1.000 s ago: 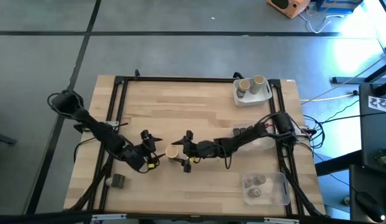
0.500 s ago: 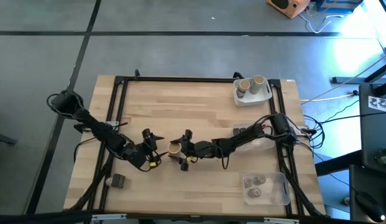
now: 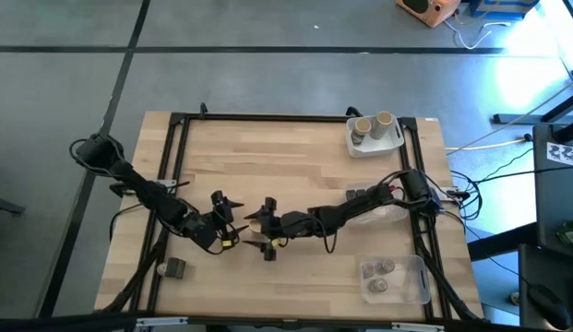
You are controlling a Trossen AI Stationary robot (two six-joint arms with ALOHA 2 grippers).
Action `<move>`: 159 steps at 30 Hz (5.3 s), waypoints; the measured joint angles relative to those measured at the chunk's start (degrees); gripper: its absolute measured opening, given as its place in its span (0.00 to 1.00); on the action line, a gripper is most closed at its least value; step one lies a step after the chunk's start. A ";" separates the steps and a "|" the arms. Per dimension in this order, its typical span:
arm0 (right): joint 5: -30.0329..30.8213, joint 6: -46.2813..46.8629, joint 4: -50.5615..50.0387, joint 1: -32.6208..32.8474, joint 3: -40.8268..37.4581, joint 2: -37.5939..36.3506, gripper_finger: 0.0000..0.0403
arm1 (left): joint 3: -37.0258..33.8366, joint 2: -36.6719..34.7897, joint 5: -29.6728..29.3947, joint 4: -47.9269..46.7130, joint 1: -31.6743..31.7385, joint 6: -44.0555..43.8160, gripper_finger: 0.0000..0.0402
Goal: Sort spices by type
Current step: Put the brown seasoning bottle into the white bin
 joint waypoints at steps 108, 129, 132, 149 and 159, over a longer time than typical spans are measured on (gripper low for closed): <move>51.08 51.65 -101.29 -22.75 -17.05 -46.32 0.70 | 0.04 0.00 -0.50 -0.44 7.72 9.97 0.81; 38.49 25.57 -41.20 -44.59 -42.02 -49.04 0.70 | 0.04 0.00 -0.48 -0.42 17.54 25.99 0.81; 38.35 25.81 -36.72 -45.64 -44.22 -49.16 0.70 | 0.04 0.00 -0.47 -0.42 18.38 25.86 0.81; 39.34 23.90 -29.22 -45.31 -47.10 -48.70 0.70 | 0.04 0.00 -0.45 -0.35 18.88 25.45 0.81; 39.45 24.45 -44.41 -43.51 -43.54 -53.10 0.70 | 0.04 0.00 -0.44 -0.46 18.86 25.14 0.81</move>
